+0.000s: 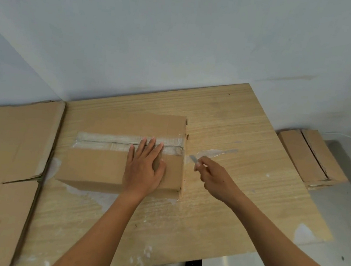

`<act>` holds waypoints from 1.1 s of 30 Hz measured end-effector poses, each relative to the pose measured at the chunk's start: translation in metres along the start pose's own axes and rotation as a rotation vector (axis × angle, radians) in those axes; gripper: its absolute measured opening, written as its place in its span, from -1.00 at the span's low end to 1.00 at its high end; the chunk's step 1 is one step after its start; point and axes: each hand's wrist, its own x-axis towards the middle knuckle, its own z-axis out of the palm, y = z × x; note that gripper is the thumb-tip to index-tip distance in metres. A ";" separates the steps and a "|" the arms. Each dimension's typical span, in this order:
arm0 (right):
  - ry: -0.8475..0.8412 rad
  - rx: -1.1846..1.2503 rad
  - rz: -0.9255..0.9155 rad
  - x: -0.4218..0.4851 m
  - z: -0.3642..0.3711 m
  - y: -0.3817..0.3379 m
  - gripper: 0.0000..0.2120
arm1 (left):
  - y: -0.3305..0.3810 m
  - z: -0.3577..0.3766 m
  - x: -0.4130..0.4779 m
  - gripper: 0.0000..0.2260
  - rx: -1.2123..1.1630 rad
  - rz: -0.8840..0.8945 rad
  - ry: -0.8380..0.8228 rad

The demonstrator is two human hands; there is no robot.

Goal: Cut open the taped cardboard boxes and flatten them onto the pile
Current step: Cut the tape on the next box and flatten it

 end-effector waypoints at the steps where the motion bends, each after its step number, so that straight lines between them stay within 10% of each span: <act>1: 0.081 0.036 -0.011 0.003 0.003 -0.002 -0.77 | -0.001 -0.002 0.001 -0.45 -0.059 -0.006 0.010; 5: 0.216 0.051 0.014 0.013 0.018 -0.019 -0.76 | -0.018 -0.020 0.009 -0.56 -0.319 -0.038 0.103; 18: 0.321 -0.283 0.102 0.042 0.095 -0.059 -0.58 | -0.163 -0.075 0.034 -0.38 -0.077 -0.450 -0.089; 26: 0.418 -0.647 0.064 0.106 0.090 -0.061 -0.62 | -0.163 -0.073 0.001 -0.43 -0.234 -0.435 0.003; 33: 0.278 -0.729 -0.124 0.129 0.077 -0.065 -0.43 | -0.194 -0.085 0.048 -0.19 0.002 -0.065 -0.103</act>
